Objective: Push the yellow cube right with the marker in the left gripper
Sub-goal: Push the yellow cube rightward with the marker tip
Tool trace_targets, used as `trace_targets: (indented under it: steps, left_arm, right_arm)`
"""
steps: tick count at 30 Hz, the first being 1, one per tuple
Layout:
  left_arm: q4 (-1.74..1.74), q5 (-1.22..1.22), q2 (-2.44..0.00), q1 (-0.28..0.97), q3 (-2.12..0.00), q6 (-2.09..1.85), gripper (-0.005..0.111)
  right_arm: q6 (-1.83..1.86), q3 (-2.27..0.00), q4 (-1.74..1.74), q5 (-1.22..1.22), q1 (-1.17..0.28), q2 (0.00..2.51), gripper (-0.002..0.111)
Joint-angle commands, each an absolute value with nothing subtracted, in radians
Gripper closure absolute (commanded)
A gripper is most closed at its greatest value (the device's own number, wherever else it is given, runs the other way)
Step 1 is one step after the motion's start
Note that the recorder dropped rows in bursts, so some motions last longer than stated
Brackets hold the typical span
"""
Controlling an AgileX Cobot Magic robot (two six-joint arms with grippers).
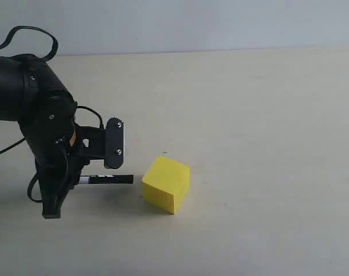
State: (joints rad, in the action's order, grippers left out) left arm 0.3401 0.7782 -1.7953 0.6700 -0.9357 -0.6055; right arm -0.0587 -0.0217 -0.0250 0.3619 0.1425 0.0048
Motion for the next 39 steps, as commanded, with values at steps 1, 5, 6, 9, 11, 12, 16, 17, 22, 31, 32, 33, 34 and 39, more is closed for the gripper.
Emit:
trace_targets:
  steps: [1, 5, 6, 9, 11, 12, 16, 17, 22, 31, 32, 33, 34, 39]
  left_arm:
    - [0.376, 0.89, -1.797, 0.641, -0.942, -0.555, 0.107]
    - [0.373, 0.872, -1.797, 0.64, -0.942, -0.543, 0.107]
    - [0.365, 0.856, -1.797, 0.649, -0.942, -0.543, 0.107]
    - [0.304, 0.82, -1.801, 0.678, -0.942, -0.541, 0.107]
    - [0.299, 0.808, -1.81, 0.714, -0.944, -0.536, 0.107]
    - [0.299, 0.803, -1.815, 0.736, -0.947, -0.532, 0.107]
    - [0.302, 0.797, -1.823, 0.808, -0.979, -0.511, 0.107]
    - [0.302, 0.79, -1.823, 0.819, -0.986, -0.5, 0.107]
    - [0.314, 0.85, -1.823, 0.822, -0.992, -0.488, 0.107]
    - [0.357, 0.895, -1.823, 0.799, -0.992, -0.44, 0.107]
    - [0.357, 0.895, -1.823, 0.799, -0.992, -0.44, 0.107]
    - [0.357, 0.895, -1.823, 0.799, -0.992, -0.44, 0.107]
    - [0.357, 0.895, -1.823, 0.799, -0.992, -0.44, 0.107]
    - [0.348, 0.91, -1.823, 0.801, -0.992, -0.44, 0.107]
  right_arm:
    - [-0.054, -0.018, -0.026, 0.358, 0.145, 0.0, 0.108]
    - [-0.054, -0.018, -0.026, 0.358, 0.145, 0.0, 0.108]
    - [-0.054, -0.018, -0.026, 0.358, 0.145, 0.0, 0.108]
    - [-0.054, -0.018, -0.026, 0.358, 0.145, 0.0, 0.108]
    - [-0.054, -0.018, -0.026, 0.358, 0.145, 0.0, 0.108]
    - [-0.054, -0.018, -0.026, 0.358, 0.145, 0.0, 0.108]
    - [-0.054, -0.018, -0.026, 0.358, 0.145, 0.0, 0.108]
    - [-0.054, -0.018, -0.026, 0.358, 0.145, 0.0, 0.108]
    - [-0.054, -0.018, -0.026, 0.358, 0.145, 0.0, 0.108]
    - [-0.054, -0.018, -0.026, 0.358, 0.145, 0.0, 0.108]
    - [-0.054, -0.018, -0.026, 0.358, 0.145, 0.0, 0.108]
    - [-0.054, -0.018, -0.026, 0.358, 0.145, 0.0, 0.108]
    - [-0.054, -0.018, -0.026, 0.358, 0.145, 0.0, 0.108]
    - [-0.054, -0.018, -0.026, 0.358, 0.145, 0.0, 0.108]
